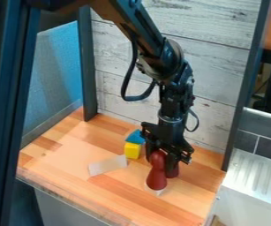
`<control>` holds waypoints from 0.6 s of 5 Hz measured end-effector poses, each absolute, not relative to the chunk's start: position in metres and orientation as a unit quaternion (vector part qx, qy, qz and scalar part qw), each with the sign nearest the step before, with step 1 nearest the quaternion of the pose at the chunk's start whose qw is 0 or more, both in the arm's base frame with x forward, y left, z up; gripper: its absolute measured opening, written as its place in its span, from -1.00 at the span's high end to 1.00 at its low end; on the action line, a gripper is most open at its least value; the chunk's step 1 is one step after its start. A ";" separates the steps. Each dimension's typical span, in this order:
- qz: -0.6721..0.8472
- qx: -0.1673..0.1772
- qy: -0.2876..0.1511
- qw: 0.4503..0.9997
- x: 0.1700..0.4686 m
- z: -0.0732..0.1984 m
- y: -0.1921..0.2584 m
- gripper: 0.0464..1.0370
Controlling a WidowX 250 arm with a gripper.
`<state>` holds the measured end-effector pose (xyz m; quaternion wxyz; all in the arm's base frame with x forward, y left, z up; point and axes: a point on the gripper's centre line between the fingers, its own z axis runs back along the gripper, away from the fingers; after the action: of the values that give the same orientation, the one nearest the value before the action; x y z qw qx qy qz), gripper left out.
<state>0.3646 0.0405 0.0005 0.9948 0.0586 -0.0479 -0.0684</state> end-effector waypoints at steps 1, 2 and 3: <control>-0.061 0.046 -0.042 0.996 0.362 0.000 0.038 -0.85; -0.053 0.031 -0.031 0.998 0.358 0.000 0.042 -0.93; -0.041 0.005 -0.047 0.998 0.360 0.025 0.054 -0.93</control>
<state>0.3596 0.0539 0.0254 0.9981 0.0055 -0.0466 -0.0409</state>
